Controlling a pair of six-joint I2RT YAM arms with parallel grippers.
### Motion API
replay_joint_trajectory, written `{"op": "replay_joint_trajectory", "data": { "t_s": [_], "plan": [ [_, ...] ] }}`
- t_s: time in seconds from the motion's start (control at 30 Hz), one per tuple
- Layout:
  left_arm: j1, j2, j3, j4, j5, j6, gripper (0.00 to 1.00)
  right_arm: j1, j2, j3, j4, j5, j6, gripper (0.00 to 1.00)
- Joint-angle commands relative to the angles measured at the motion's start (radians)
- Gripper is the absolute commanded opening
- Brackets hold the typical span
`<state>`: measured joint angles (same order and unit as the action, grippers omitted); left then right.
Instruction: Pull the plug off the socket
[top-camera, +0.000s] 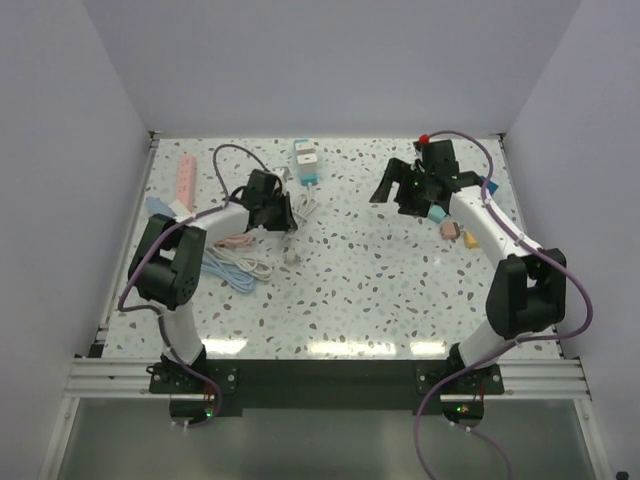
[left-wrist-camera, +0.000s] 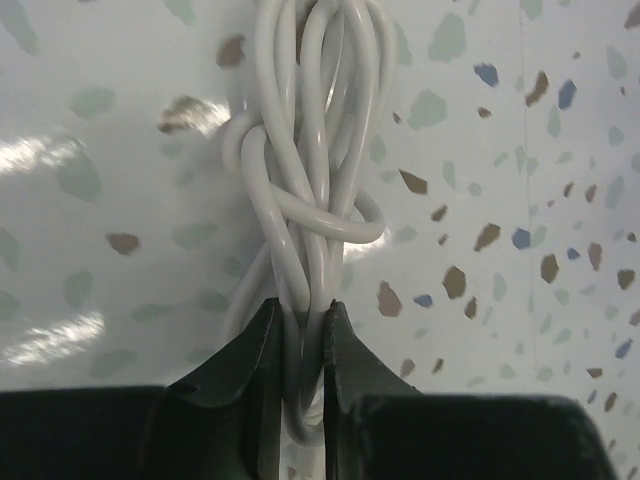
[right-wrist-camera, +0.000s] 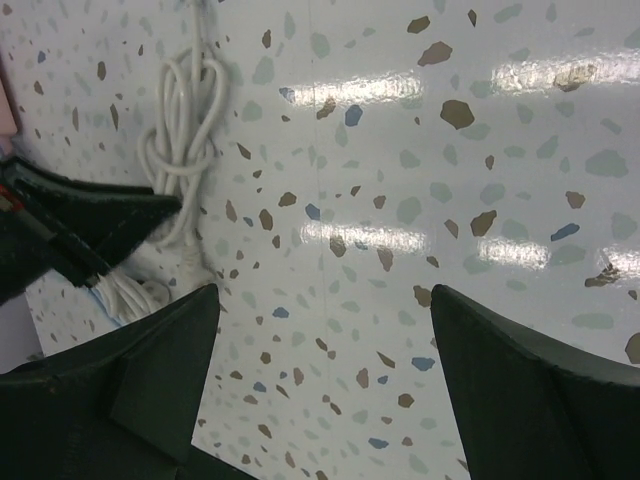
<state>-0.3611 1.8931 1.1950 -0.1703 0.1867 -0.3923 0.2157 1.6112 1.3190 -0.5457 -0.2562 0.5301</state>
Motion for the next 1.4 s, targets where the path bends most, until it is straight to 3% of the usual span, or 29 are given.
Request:
{"op": "replay_joint_trajectory", "data": {
  "t_s": [0.0, 0.17, 0.27, 0.3, 0.4, 0.53, 0.67, 0.83, 1.03, 1.37],
  "plan": [
    [-0.113, -0.103, -0.13, 0.063, 0.118, -0.184, 0.0, 0.005, 0.019, 0.051, 0.016, -0.028, -0.03, 0.89],
    [-0.304, -0.144, -0.242, 0.15, 0.139, -0.396, 0.01, 0.017, 0.065, 0.082, 0.001, -0.055, -0.05, 0.89],
    [-0.349, -0.152, -0.264, 0.155, 0.103, -0.436, 0.3, 0.046, 0.093, 0.114, -0.011, -0.057, -0.082, 0.89],
    [-0.349, -0.163, -0.268, 0.155, 0.091, -0.439, 0.47, 0.066, 0.102, 0.126, -0.031, -0.052, -0.108, 0.89],
    [-0.348, -0.236, -0.281, 0.114, 0.013, -0.438, 0.76, 0.109, 0.139, 0.183, -0.069, -0.038, -0.169, 0.89],
    [-0.346, -0.402, -0.305, 0.066, -0.081, -0.468, 0.93, 0.163, 0.174, 0.275, -0.105, 0.017, -0.257, 0.9],
    [-0.34, -0.547, -0.31, 0.028, -0.177, -0.488, 1.0, 0.221, 0.245, 0.374, -0.152, 0.092, -0.363, 0.91],
    [-0.296, -0.675, -0.337, 0.031, -0.263, -0.5, 1.0, 0.27, 0.355, 0.447, -0.168, 0.175, -0.464, 0.89],
    [-0.178, -0.755, -0.38, -0.003, -0.285, -0.507, 1.0, 0.329, 0.438, 0.442, -0.106, 0.251, -0.567, 0.89],
    [-0.141, -0.795, -0.457, 0.008, -0.274, -0.51, 1.0, 0.367, 0.506, 0.442, -0.02, 0.29, -0.634, 0.91]
  ]
}}
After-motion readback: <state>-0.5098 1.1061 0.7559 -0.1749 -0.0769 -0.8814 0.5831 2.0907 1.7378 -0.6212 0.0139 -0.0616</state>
